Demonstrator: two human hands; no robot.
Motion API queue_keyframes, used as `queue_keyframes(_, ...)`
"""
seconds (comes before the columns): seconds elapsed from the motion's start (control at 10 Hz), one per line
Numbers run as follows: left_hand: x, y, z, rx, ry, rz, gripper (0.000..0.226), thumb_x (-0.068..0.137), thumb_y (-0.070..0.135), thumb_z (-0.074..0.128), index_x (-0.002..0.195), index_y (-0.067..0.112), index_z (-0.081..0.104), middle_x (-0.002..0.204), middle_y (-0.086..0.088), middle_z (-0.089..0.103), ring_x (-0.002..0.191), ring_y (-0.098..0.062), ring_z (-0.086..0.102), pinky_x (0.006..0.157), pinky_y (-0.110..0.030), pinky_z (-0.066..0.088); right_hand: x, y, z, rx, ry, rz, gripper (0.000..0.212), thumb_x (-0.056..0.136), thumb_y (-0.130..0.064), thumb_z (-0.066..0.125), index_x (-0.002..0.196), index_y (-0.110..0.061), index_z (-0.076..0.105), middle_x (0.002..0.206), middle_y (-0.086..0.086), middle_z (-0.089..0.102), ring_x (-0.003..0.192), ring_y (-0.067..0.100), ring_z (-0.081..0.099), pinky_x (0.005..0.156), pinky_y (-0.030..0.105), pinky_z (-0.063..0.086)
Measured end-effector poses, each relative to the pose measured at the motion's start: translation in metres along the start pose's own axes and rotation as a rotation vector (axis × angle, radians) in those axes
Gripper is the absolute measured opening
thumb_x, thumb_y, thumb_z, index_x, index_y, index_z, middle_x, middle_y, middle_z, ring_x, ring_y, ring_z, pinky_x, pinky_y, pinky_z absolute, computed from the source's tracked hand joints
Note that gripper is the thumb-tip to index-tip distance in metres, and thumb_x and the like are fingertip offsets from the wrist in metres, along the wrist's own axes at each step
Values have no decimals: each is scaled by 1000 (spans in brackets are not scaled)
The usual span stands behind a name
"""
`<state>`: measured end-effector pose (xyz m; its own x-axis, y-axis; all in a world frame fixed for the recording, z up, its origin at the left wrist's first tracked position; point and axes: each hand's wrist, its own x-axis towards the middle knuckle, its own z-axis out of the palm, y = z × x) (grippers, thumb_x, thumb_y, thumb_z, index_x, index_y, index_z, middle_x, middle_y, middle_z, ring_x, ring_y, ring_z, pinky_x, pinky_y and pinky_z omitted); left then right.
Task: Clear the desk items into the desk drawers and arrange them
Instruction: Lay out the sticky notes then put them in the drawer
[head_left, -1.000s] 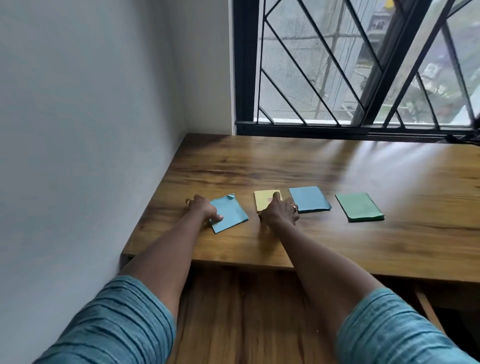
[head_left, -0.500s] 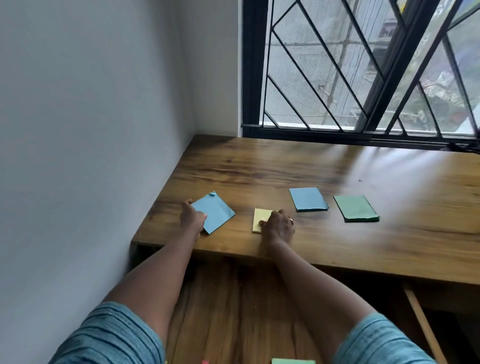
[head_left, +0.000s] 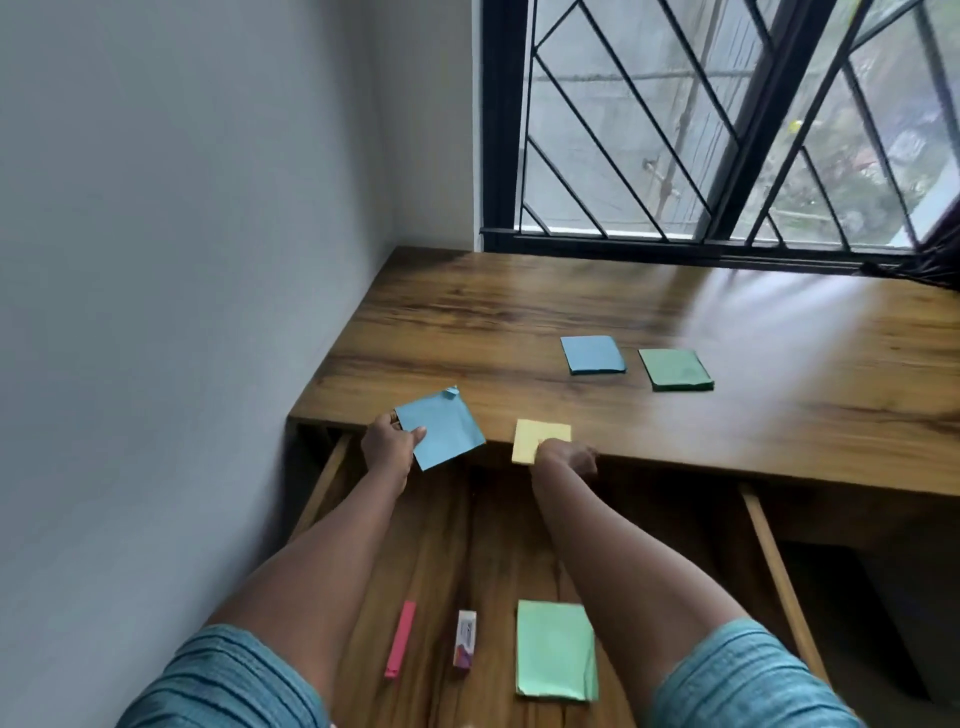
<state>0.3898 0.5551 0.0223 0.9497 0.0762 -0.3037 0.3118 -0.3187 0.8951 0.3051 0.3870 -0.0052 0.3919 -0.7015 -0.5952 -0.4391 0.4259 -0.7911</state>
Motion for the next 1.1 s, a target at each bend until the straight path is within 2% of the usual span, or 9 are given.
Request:
queue_keyframes(0.1,-32,-11,10,23,-66,61,45,82,2,71,125,2,56,116,-15,64,96,-25,64,81,-37,56,-31,-12,-45,161,2,50,39,87,-5,60,124,1,51,125,21,56,110,34,60,89,46,53)
queue_keyframes(0.2,-67,-24,27,127,-170,140,52,77,5,75,127,3,57,121,-17,64,105,-28,64,89,-41,55,-30,2,-96,269,-28,50,30,84,9,61,113,1,56,110,20,63,92,31,63,70,46,56)
queue_keyframes(0.3,-96,-43,48,213,-257,173,55,76,7,77,128,5,57,123,-16,64,109,-28,64,91,-42,55,-28,35,-148,202,48,56,29,88,4,58,115,-4,55,115,21,63,93,30,63,63,42,56)
queue_keyframes(0.4,-119,-56,62,222,-276,149,55,78,7,75,129,4,57,123,-16,64,107,-29,65,90,-42,55,-32,70,-187,125,134,107,19,91,4,53,106,-6,54,117,23,61,101,36,63,78,51,56)
queue_keyframes(0.5,-131,-67,69,236,-271,118,51,82,8,72,130,4,55,125,-16,63,107,-30,65,83,-35,56,-46,98,-206,-27,224,126,28,91,7,50,117,-1,54,120,24,58,106,36,61,88,46,54)
queue_keyframes(0.6,-140,-75,73,236,-254,82,49,85,5,68,132,2,53,127,-16,61,108,-30,64,73,-29,50,-58,120,-214,-208,281,95,35,91,6,49,125,2,52,124,23,57,113,34,58,88,31,49)
queue_keyframes(0.8,-138,-88,82,230,-275,42,35,88,5,64,122,0,61,117,-17,67,99,-32,67,68,-28,50,-62,137,-210,-403,318,68,34,93,4,47,126,7,44,129,26,51,115,36,55,84,36,49)
queue_keyframes(1.0,-129,-95,113,238,-379,30,31,82,0,70,113,-4,64,110,-20,69,85,-27,65,80,-36,54,-50,146,-199,-588,390,71,38,92,-6,51,128,3,44,132,23,46,123,39,44,105,44,38)
queue_keyframes(1.1,-132,-93,136,268,-467,13,32,82,-3,69,113,-5,62,98,-16,68,81,-22,63,75,-32,53,-45,147,-196,-724,429,90,38,93,-8,49,130,-1,44,135,19,42,127,35,39,107,42,30)
